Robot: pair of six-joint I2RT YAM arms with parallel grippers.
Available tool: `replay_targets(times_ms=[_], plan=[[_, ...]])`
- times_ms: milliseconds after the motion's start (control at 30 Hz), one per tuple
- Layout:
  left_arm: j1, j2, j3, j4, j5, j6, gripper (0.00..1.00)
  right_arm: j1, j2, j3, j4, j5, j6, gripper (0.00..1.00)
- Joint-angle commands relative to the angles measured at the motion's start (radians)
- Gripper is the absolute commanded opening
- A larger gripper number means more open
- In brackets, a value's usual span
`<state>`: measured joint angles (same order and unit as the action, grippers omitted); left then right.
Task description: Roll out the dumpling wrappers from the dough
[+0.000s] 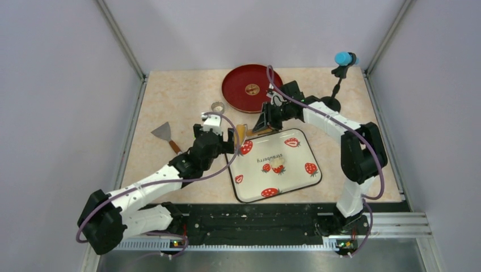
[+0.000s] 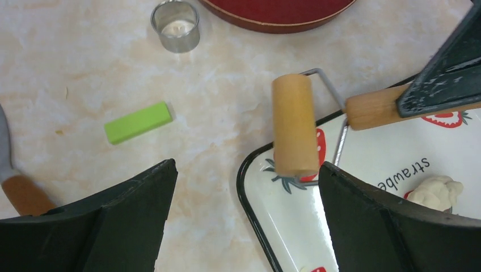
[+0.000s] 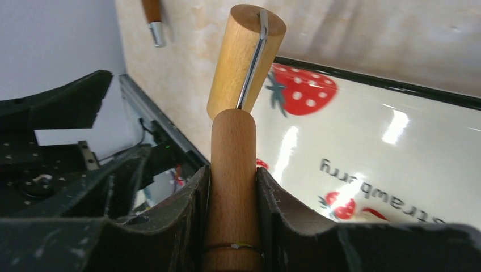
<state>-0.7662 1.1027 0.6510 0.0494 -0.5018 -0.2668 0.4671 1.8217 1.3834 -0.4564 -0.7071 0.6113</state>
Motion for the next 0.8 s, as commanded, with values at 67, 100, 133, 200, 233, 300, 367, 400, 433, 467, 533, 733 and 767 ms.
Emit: replay_targets(times_ms=[67, 100, 133, 200, 233, 300, 367, 400, 433, 467, 533, 733, 767], plan=[[0.094, -0.128, -0.069, -0.035, 0.148, -0.187, 0.99, -0.024, -0.116, 0.086, -0.17, 0.134, -0.225, 0.0], [0.138, -0.137, -0.07, -0.043, 0.212, -0.2, 0.99, -0.026, -0.117, 0.094, -0.188, 0.149, -0.244, 0.0], [0.189, -0.14, -0.065, -0.079, 0.29, -0.212, 0.99, -0.026, -0.121, 0.102, -0.205, 0.162, -0.258, 0.0], [0.289, -0.123, -0.044, -0.128, 0.447, -0.252, 0.99, -0.027, -0.129, 0.114, -0.229, 0.187, -0.285, 0.0], [0.322, -0.105, -0.032, -0.155, 0.505, -0.257, 0.99, -0.026, -0.136, 0.118, -0.234, 0.194, -0.293, 0.0], [0.365, -0.051, 0.006, -0.231, 0.584, -0.256, 0.99, -0.027, -0.146, 0.125, -0.243, 0.207, -0.303, 0.0], [0.396, 0.022, 0.06, -0.325, 0.62, -0.257, 0.99, -0.027, -0.152, 0.132, -0.249, 0.217, -0.309, 0.0], [0.41, 0.072, 0.085, -0.367, 0.651, -0.249, 0.99, -0.028, -0.157, 0.138, -0.255, 0.222, -0.311, 0.0], [0.423, 0.1, 0.112, -0.404, 0.695, -0.236, 0.99, -0.03, -0.16, 0.143, -0.259, 0.226, -0.311, 0.0], [0.435, 0.153, 0.137, -0.437, 0.733, -0.225, 0.99, -0.03, -0.164, 0.148, -0.261, 0.23, -0.311, 0.0], [0.451, 0.215, 0.17, -0.481, 0.819, -0.21, 0.99, -0.03, -0.176, 0.151, -0.263, 0.238, -0.31, 0.0], [0.491, 0.315, 0.151, -0.474, 0.939, -0.258, 0.99, -0.03, -0.213, 0.152, -0.281, 0.264, -0.329, 0.0], [0.504, 0.327, 0.138, -0.467, 0.956, -0.272, 0.99, -0.03, -0.217, 0.152, -0.285, 0.266, -0.333, 0.0]])
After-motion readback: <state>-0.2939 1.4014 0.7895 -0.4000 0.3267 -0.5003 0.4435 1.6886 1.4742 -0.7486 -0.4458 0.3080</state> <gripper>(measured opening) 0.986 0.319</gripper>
